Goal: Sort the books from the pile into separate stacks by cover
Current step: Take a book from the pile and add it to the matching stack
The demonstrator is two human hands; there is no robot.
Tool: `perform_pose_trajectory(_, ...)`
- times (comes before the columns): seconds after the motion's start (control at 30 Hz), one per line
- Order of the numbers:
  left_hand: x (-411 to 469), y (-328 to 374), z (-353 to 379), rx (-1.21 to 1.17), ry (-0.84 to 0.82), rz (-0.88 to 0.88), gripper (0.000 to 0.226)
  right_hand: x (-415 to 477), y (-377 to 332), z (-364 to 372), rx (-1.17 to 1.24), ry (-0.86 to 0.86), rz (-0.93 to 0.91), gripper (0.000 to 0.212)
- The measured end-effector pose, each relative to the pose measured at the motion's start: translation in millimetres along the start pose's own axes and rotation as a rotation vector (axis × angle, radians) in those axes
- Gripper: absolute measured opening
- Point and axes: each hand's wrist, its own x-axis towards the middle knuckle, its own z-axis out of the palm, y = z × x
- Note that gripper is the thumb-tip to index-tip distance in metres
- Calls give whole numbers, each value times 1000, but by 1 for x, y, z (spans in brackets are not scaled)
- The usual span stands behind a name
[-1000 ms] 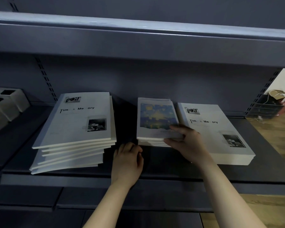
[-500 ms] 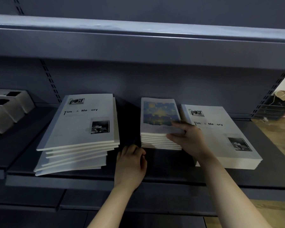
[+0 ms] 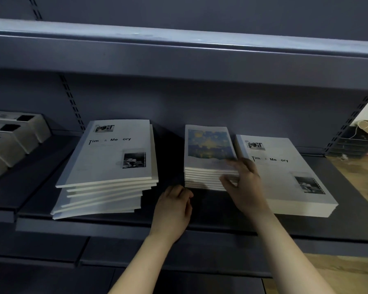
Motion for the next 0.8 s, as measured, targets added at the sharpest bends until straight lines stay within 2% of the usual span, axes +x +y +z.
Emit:
perform_pose_trajectory(0.1, -4, 9, -15, -19, 19, 90, 20, -28, -2, 4, 9, 64, -51, 46)
perform_pose_trajectory(0.2, -2, 17, -42, 25, 73, 192, 23, -50, -2, 11, 4, 138, -67, 37)
perform_pose_trajectory(0.3, 8, 12, -70, 41, 212, 166, 21, -58, -1, 20, 4, 80, -73, 25)
perform_pose_trajectory(0.4, 18, -11, -99, 190, 266, 0, 23, -64, 1, 27, -62, -14, -76, 20)
perform_pose_trajectory(0.5, 24, -42, -125, 355, 124, -287, 24, -72, 3, 33, -127, -55, -92, 16)
perform_pose_trajectory(0.6, 27, -62, -146, 451, 23, -552, 42, -77, 5, 35, -137, -49, -107, 15)
perform_pose_trajectory(0.7, 28, -84, -159, 410, -19, -774, 62, -76, 6, 34, -140, -51, -101, 14)
perform_pose_trajectory(0.8, 29, -93, -166, 358, -74, -878, 86, -75, 6, 33, -142, -67, -99, 14)
